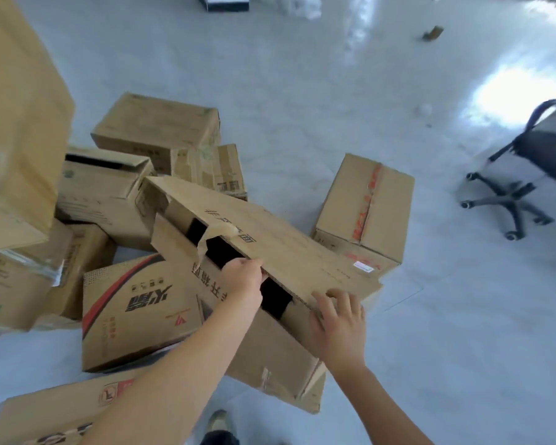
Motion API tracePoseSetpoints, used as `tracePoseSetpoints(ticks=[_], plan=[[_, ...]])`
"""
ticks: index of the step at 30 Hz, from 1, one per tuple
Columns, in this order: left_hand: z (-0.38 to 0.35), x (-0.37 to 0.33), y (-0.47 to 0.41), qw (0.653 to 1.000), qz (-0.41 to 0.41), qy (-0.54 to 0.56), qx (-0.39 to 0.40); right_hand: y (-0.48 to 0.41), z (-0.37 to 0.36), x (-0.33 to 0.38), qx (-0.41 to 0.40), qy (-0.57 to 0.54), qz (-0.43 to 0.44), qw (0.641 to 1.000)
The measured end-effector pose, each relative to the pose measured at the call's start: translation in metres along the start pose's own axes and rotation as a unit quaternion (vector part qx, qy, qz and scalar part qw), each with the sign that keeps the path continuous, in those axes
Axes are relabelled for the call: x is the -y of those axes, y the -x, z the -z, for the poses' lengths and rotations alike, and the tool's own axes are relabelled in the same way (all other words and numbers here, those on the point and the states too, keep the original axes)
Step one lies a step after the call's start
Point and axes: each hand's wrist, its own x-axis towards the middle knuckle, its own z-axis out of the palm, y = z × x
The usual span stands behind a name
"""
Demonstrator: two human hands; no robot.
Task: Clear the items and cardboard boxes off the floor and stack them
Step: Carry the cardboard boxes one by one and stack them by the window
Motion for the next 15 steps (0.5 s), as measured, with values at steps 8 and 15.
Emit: tracePoseSetpoints(ticks=[8,15], plan=[[-0.054,0.011,0.045,0.987,-0.099,-0.12,-0.029,-0.026,0.041,-0.049,-0.009,-0.002,0.096,0.995],[-0.045,0.086,0.062,0.902,-0.153,-0.402,0.034,0.015,0.041,-0.122,0.104,-0.007,0.068,0.992]])
